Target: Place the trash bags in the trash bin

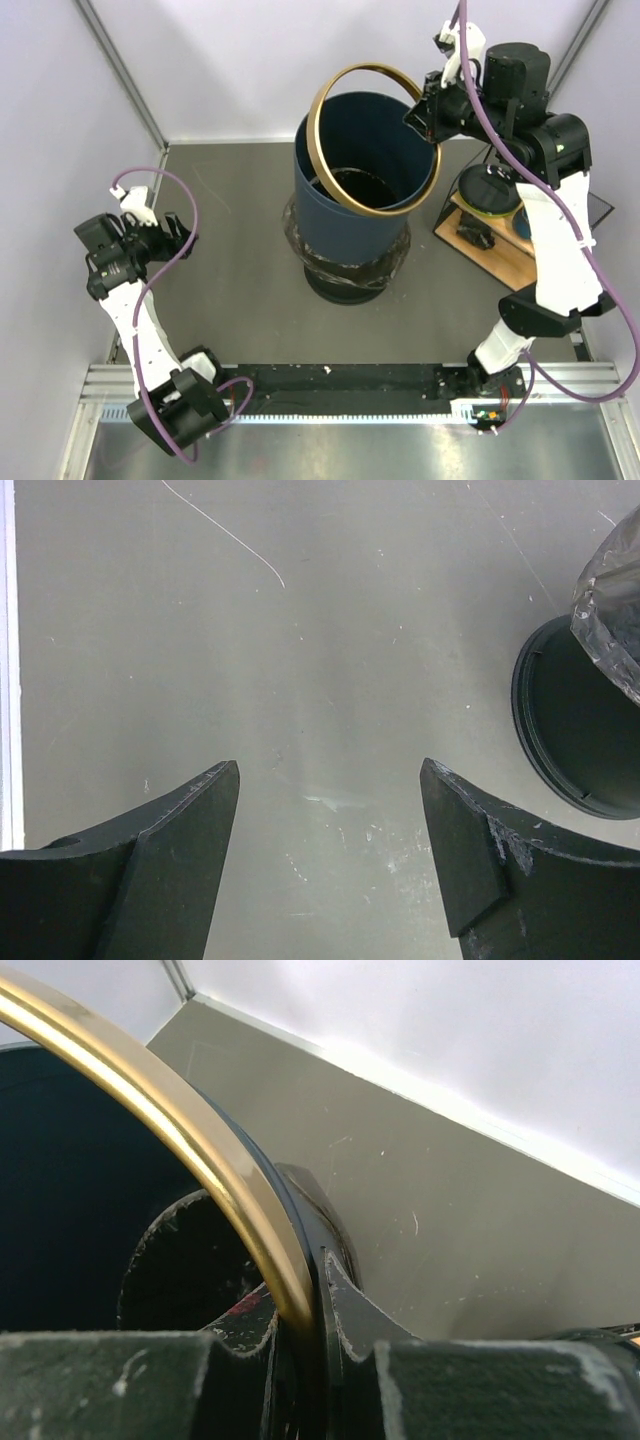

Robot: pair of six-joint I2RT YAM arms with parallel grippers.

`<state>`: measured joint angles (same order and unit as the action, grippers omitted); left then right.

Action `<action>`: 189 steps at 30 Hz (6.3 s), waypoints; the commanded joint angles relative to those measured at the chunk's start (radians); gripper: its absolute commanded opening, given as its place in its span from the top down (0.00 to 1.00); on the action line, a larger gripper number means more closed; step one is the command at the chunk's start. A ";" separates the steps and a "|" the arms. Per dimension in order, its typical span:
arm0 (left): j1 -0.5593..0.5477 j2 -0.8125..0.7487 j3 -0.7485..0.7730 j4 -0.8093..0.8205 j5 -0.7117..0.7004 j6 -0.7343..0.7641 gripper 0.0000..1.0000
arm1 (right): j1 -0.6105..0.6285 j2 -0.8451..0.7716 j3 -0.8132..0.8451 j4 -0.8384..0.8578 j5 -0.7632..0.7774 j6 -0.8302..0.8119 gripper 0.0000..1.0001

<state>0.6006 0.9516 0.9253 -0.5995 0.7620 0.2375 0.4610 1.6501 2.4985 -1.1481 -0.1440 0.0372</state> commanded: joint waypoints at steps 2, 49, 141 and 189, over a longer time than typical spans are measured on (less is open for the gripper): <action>-0.001 -0.008 0.018 -0.006 0.037 0.042 0.21 | -0.010 0.019 -0.010 0.125 -0.014 0.017 0.94; -0.426 0.053 0.293 0.095 0.069 -0.127 0.24 | -0.004 0.241 -0.253 -0.102 -0.062 -0.336 0.92; -0.424 0.053 0.218 0.049 0.025 -0.084 0.22 | 0.079 0.338 -0.147 -0.061 -0.180 -0.352 0.51; -0.963 0.133 0.225 0.155 -0.029 -0.090 0.47 | -0.004 0.175 -0.245 -0.045 -0.295 -0.200 0.29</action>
<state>-0.3542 1.0534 1.2133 -0.4675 0.7959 0.1089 0.5037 1.8782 2.3074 -1.2129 -0.3878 -0.2111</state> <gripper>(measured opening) 0.557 0.727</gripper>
